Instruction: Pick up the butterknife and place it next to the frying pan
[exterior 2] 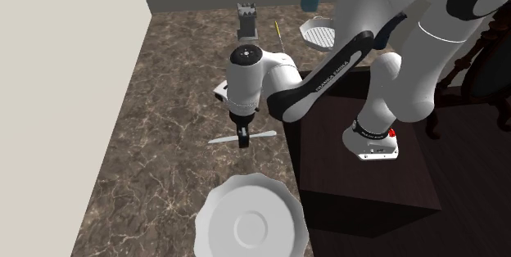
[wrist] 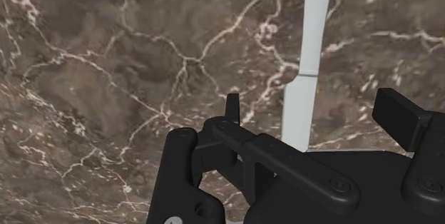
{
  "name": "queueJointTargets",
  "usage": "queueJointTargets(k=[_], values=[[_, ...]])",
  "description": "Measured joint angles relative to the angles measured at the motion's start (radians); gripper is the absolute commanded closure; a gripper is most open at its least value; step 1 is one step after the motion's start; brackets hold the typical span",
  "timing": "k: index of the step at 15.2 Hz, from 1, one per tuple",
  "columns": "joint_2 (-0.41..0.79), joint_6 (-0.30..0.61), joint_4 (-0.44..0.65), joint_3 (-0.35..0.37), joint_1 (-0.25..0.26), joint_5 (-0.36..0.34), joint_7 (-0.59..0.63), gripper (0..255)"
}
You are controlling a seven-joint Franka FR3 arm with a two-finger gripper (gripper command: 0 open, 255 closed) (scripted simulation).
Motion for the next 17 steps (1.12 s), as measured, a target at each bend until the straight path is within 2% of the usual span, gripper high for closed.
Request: queueJointTargets(k=[8, 9, 17], values=[[0.027, 0.037, -0.01, -0.001, -0.002, -0.008, 0.005, 0], [0.027, 0.037, -0.01, -0.001, -0.002, -0.008, 0.005, 255], [0.032, 0.033, 0.014, 0.009, 0.005, -0.008, 0.007, 255]])
